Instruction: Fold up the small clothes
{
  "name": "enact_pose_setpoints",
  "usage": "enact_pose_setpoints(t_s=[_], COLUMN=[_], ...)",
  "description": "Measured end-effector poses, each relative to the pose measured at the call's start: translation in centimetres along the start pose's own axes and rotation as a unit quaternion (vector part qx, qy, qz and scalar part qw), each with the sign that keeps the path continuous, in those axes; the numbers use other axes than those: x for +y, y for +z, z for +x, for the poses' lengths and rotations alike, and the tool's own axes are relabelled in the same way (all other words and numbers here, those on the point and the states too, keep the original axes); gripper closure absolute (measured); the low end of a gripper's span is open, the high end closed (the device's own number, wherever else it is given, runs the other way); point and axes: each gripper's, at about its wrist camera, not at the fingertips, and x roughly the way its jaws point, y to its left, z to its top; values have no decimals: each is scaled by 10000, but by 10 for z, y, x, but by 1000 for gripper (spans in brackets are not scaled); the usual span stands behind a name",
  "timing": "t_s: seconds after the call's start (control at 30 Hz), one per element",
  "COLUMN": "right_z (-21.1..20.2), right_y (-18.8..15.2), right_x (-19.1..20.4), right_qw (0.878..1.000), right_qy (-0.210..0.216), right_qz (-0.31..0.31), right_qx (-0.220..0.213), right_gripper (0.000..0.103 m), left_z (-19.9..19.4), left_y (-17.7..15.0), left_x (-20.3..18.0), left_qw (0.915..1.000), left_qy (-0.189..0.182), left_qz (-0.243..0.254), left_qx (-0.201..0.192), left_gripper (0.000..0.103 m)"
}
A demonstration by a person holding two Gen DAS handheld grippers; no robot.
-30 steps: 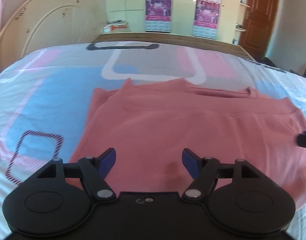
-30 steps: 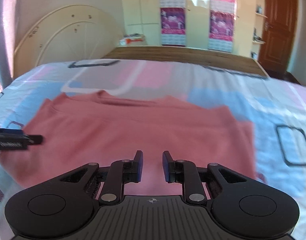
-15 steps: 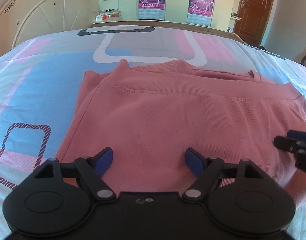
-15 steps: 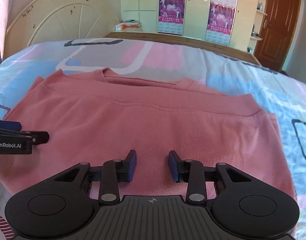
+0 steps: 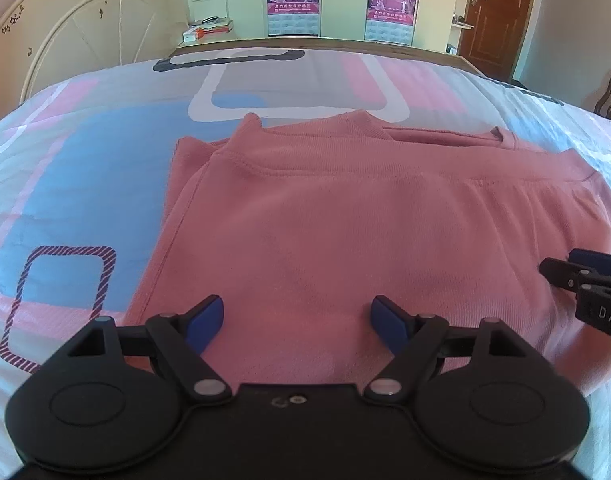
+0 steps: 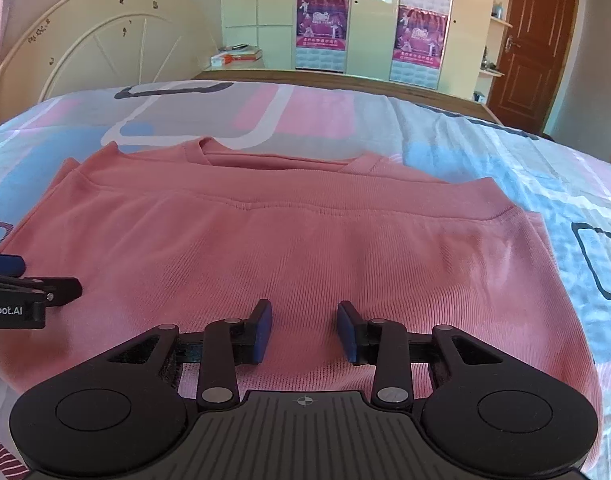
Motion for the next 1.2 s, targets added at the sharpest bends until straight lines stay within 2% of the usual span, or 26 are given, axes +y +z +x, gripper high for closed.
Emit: enact_pose_setpoints(t_s=[0.23, 0.37, 0.67, 0.97, 1.2], right_z=[-21, -7, -23, -44, -51], right_y=[5, -4, -6, -12, -17], right_x=[8, 16, 16, 18, 18], right_qw=[9991, 9999, 9997, 9995, 9990], right_qy=[28, -98, -28, 106, 326], right_qz=[261, 19, 201, 267, 276], right_qx=[-322, 46, -102, -150, -132], right_gripper=[66, 66, 65, 64, 62], left_z=[-1, -1, -7, -35, -52], left_y=[-3, -3, -3, -24, -55], left_x=[2, 3, 10, 29, 46], left_qw=[10000, 9999, 9999, 9991, 9943], left_qy=[0, -6, -131, -320, -472], left_qz=[85, 127, 63, -194, -764], left_qx=[-15, -20, 59, 203, 573], left_gripper=[22, 21, 21, 21, 20])
